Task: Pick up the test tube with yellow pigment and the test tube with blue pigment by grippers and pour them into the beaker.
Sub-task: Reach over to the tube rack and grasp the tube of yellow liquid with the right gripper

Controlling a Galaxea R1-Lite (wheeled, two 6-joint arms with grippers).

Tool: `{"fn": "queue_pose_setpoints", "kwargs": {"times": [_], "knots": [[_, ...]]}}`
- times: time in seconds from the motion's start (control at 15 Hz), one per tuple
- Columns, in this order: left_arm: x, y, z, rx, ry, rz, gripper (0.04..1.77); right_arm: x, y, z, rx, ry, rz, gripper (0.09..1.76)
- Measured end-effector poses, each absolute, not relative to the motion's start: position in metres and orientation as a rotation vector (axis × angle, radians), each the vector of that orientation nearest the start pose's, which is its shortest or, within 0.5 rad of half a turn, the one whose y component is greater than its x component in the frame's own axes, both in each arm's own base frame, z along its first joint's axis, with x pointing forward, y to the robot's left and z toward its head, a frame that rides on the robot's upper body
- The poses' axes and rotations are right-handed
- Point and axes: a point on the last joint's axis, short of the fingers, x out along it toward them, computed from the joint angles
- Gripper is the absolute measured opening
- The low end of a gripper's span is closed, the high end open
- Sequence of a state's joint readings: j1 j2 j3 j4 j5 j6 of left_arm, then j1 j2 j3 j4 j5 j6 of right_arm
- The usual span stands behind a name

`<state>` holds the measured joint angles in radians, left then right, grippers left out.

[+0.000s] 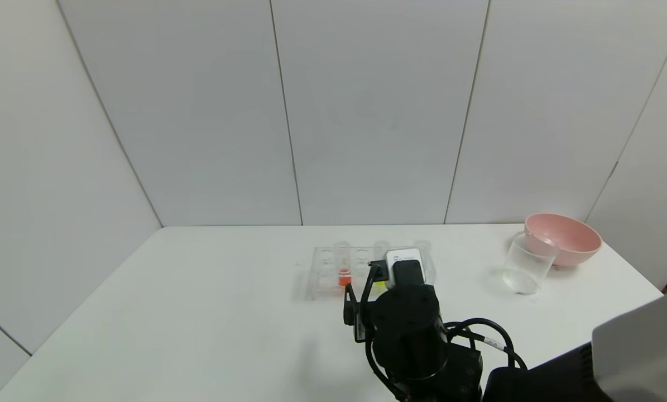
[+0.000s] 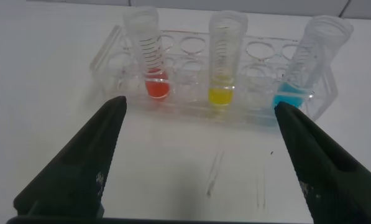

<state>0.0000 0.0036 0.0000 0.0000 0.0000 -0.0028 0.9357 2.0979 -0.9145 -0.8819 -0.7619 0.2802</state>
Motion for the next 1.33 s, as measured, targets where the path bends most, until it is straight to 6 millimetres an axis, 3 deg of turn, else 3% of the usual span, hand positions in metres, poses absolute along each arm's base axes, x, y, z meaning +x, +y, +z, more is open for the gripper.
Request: {"fn": "queue_pose_setpoints", "kwargs": {"times": [0.33,1.33], "knots": [[-0.023,0.0,0.076,-0.003,0.004,0.0,1.76,0.266,0.303,0.101,0.036,0.187,0.133,1.71],[-0.023,0.0,0.076,-0.003,0.004,0.0,1.76,0.317,0.305,0.082,0.0,0.172,0.088,1.71]]}}
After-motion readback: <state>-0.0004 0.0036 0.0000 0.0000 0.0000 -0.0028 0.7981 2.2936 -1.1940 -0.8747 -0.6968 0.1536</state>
